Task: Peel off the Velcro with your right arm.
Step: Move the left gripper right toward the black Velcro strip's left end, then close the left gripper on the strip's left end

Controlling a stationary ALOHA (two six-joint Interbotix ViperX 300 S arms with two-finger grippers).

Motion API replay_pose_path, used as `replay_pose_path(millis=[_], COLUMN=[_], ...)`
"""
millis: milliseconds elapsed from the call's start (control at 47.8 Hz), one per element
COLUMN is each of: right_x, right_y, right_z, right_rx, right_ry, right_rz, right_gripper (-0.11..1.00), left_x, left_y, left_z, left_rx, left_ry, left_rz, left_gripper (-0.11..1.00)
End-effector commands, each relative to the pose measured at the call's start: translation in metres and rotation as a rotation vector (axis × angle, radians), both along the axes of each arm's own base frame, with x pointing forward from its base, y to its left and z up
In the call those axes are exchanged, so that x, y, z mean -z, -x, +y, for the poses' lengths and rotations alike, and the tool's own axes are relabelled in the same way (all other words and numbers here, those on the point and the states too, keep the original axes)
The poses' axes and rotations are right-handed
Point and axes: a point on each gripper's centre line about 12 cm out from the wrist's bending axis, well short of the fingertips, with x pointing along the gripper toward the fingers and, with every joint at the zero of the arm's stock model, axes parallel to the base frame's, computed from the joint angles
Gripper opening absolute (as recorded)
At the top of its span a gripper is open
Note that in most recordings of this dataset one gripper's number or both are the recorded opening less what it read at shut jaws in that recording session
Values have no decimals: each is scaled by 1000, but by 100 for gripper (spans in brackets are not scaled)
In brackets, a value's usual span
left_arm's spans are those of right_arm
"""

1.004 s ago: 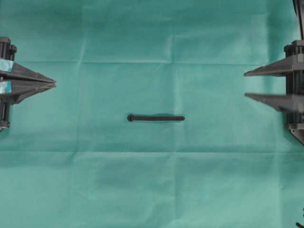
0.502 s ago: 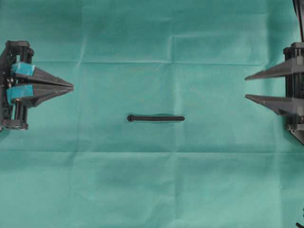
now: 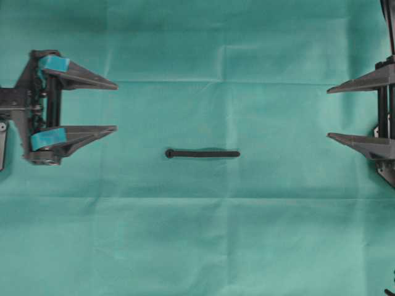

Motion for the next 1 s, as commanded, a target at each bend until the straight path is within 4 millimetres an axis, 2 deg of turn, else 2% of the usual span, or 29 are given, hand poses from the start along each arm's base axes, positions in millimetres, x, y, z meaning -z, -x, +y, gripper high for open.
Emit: replay_pose_path(millis=[0, 293, 460, 669, 983], right_x=[-6, -6, -4, -3, 0], right_y=[-1, -2, -1, 0, 1], right_z=[0, 0, 0, 0, 0], right_rx=[1, -1, 1, 1, -2], right_ry=[0, 3, 3, 3, 13], right_rz=[-21, -29, -26, -28, -29], right_gripper=[75, 75, 75, 75, 75], left_x=[-12, -2, 3, 5, 13], left_y=[-16, -74, -100, -120, -131], left_z=[2, 3, 4, 3, 4], left_rx=[-6, -6, -6, -3, -4], left_ry=[1, 0, -1, -1, 11], left_rz=[-32, 31, 49, 58, 152], left_gripper=[97, 97, 97, 97, 96])
